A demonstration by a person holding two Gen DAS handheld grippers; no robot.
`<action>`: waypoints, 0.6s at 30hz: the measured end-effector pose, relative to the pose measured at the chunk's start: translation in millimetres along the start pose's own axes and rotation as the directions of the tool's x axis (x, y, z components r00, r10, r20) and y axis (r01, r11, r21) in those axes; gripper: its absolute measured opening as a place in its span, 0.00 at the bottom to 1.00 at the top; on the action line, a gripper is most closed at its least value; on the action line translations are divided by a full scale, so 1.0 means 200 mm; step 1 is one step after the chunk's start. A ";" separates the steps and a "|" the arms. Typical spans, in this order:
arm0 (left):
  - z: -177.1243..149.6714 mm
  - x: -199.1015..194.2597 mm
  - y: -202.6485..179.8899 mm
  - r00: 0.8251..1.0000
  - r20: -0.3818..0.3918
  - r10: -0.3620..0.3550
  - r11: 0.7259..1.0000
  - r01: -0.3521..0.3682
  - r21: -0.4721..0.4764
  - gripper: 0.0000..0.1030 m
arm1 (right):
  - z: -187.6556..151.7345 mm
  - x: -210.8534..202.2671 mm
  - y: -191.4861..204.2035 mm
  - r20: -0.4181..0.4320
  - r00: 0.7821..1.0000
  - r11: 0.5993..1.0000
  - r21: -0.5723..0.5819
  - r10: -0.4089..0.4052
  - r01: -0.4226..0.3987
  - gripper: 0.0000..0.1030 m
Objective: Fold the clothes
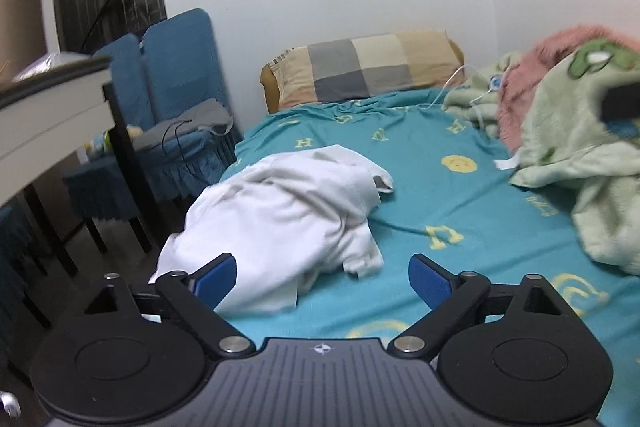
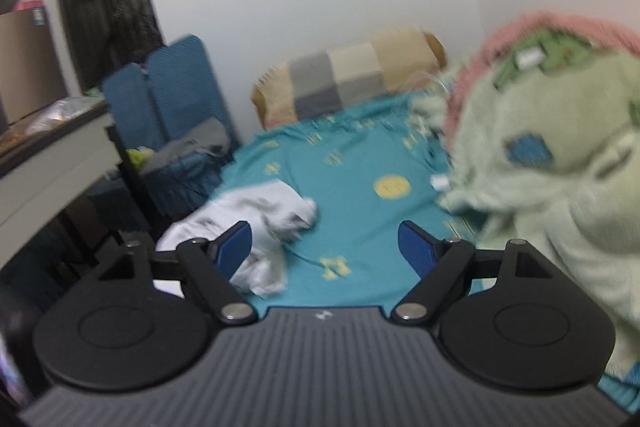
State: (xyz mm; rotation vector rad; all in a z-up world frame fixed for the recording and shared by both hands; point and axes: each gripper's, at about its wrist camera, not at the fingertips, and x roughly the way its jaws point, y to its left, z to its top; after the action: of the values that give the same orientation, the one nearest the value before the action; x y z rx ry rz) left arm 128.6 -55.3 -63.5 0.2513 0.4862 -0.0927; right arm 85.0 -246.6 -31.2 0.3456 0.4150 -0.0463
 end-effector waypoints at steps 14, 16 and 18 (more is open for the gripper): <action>0.23 0.88 -0.20 0.996 0.022 0.081 0.996 -0.080 -0.026 0.39 | -0.04 0.26 -0.28 -0.039 0.998 0.992 0.109 -0.058 0.062 0.80; 0.22 0.88 -0.15 0.996 0.026 0.080 0.996 -0.079 -0.044 0.26 | -0.04 0.28 -0.28 -0.041 0.997 0.992 0.104 -0.064 0.068 0.80; 0.22 0.81 -0.10 0.998 0.031 0.062 0.997 -0.060 -0.044 0.16 | -0.05 0.29 -0.27 -0.033 0.998 0.994 0.091 -0.061 0.064 0.80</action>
State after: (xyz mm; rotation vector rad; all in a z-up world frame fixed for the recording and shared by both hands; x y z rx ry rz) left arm 288.3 -90.3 -106.4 0.2224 0.4478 -0.0269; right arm 127.2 -292.5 -79.7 0.4246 0.4543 -0.1222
